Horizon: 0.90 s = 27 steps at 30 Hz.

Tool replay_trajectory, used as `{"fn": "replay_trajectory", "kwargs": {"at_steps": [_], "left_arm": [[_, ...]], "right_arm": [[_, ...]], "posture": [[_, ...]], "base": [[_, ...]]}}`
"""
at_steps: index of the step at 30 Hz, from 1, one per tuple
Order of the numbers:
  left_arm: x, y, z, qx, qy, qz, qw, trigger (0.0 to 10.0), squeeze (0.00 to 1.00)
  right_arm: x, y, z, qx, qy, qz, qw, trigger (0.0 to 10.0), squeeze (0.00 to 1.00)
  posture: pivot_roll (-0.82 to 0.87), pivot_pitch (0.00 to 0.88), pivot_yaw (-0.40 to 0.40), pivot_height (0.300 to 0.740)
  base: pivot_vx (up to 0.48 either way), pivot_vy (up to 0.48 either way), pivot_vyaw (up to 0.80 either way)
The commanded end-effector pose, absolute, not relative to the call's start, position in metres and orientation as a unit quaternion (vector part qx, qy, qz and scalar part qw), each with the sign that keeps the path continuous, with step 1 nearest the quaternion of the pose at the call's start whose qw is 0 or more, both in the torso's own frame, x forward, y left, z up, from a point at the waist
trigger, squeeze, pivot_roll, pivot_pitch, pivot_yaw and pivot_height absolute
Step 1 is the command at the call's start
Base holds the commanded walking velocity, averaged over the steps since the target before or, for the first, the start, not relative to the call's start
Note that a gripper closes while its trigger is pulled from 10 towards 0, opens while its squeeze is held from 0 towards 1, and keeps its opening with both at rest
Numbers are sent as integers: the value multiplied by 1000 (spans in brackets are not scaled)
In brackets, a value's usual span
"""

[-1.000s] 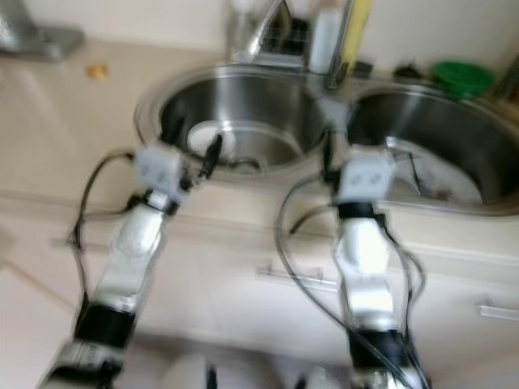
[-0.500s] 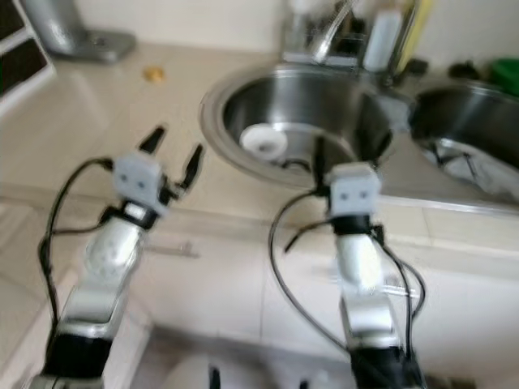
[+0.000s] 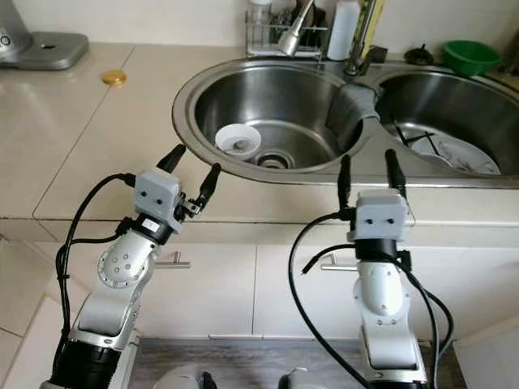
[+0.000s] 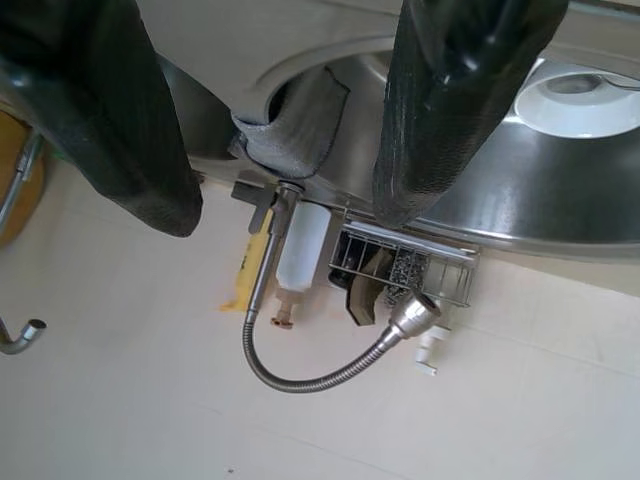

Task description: Kitchen organization

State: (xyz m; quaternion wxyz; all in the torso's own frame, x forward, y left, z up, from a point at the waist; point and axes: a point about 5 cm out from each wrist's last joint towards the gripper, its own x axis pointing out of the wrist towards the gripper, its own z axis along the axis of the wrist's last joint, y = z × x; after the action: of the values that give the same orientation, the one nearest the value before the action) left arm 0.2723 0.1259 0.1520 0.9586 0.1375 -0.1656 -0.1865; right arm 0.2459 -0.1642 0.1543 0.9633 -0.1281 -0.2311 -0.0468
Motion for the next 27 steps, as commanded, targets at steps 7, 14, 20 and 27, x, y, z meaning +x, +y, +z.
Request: {"fn": "replay_trajectory", "kwargs": {"at_steps": [7, 14, 20, 27], "left_arm": [[274, 121, 163, 160, -208, -188, 946, 10000, 0], [275, 122, 168, 169, -221, -187, 942, 10000, 0], [277, 122, 174, 152, -231, -183, 944, 10000, 0], [279, 123, 179, 158, -234, -182, 942, 10000, 0]], "right_arm": [[253, -166, 159, -134, -236, -59, 961, 10000, 0], [263, -168, 166, -132, -241, -68, 959, 10000, 0], [265, -170, 170, -130, -247, -73, 958, 10000, 0], [268, -170, 174, -125, -250, -78, 957, 10000, 0]], "posture": [[148, 0, -58, 740], [147, 0, -51, 740], [143, 0, -46, 740], [139, 0, -42, 740]], "base": [[0, 0, 0], [0, -242, -114], [0, -393, -133], [0, 0, 0]]}}
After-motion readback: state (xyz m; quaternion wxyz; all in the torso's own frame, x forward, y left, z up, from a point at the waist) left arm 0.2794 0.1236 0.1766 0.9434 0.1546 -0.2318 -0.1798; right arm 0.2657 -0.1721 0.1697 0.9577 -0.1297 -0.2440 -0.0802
